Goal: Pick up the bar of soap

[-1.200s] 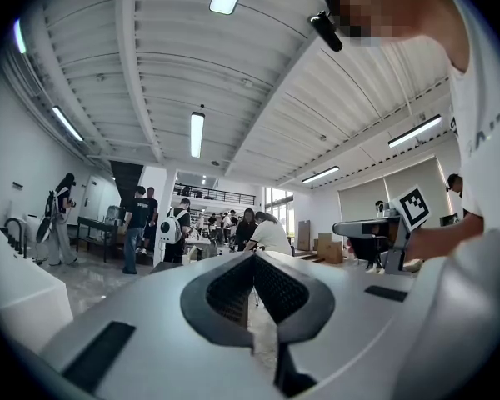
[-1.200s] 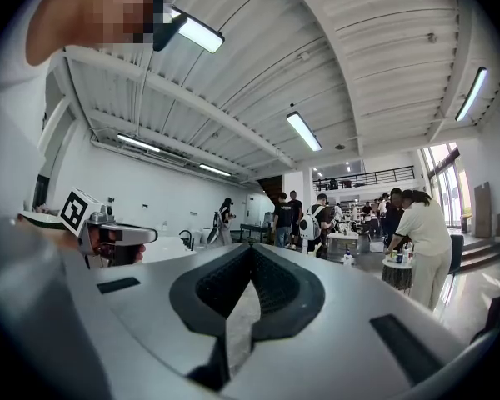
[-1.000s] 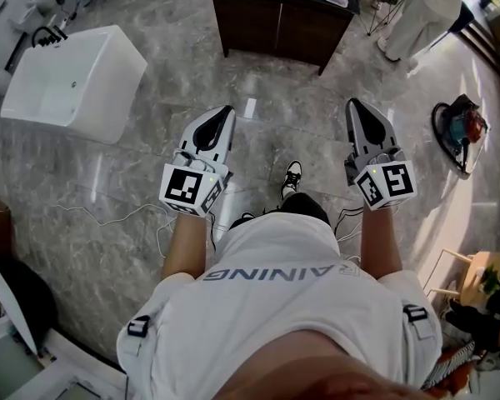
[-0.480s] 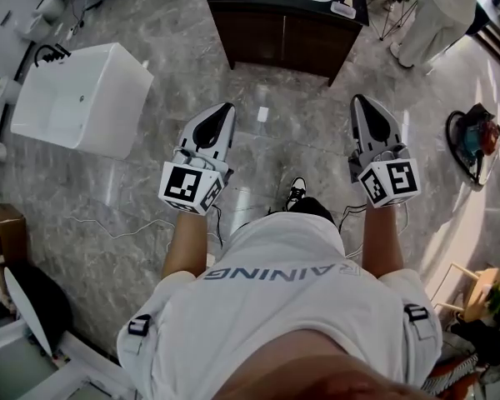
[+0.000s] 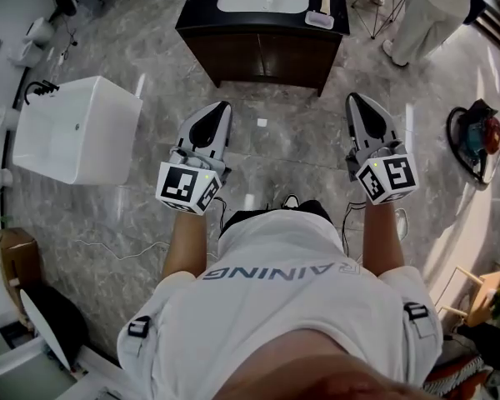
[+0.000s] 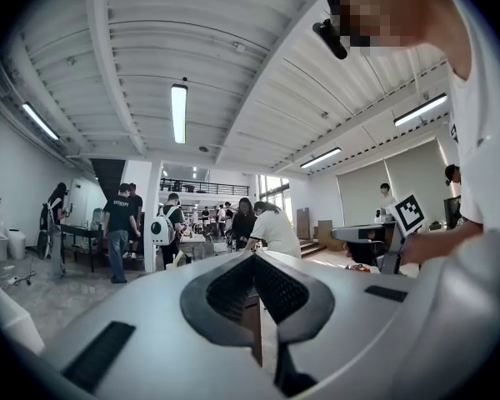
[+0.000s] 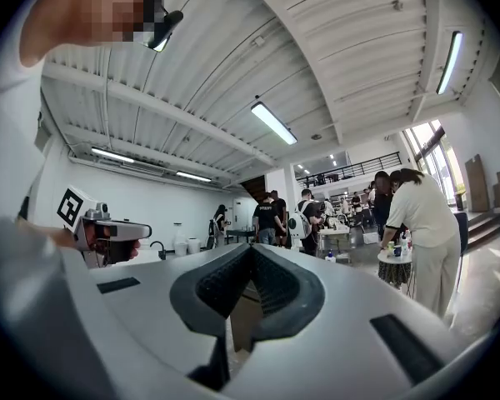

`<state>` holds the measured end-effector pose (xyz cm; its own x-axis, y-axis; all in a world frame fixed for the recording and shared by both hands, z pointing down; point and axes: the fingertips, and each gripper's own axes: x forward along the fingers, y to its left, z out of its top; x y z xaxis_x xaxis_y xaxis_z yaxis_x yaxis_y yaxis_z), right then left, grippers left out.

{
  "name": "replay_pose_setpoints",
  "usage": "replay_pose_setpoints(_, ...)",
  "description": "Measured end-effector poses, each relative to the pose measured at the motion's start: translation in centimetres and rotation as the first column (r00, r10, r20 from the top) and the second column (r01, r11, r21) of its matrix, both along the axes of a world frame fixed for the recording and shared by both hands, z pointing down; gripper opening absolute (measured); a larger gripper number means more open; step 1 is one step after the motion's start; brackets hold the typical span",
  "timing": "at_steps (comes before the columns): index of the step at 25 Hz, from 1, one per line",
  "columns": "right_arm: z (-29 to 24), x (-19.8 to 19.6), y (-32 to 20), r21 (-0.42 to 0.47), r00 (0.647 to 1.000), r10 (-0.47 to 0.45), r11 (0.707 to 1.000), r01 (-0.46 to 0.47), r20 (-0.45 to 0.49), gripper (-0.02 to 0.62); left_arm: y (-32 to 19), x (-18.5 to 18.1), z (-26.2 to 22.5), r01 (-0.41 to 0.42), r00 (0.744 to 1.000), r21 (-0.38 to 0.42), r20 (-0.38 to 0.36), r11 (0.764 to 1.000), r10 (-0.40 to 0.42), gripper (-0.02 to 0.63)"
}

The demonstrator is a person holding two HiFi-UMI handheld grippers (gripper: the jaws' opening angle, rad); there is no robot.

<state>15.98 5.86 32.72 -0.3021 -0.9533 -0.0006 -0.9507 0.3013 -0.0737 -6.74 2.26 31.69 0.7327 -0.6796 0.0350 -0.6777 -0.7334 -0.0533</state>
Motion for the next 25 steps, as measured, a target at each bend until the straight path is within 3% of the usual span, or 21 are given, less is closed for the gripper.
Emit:
replay_pose_setpoints(15,1.8,6.5,-9.4,-0.031,0.997,0.074,0.997,-0.075,-0.009,0.012,-11.8,7.8,2.0,-0.096,0.995,-0.023,-0.005,0.995,0.096,0.003)
replay_pose_setpoints(25,1.7,6.0,-20.9,-0.053,0.987,0.129,0.990,-0.134,-0.091,0.012,-25.2,7.7,2.9,-0.174,0.985,-0.031,-0.025,0.984,0.173,0.003)
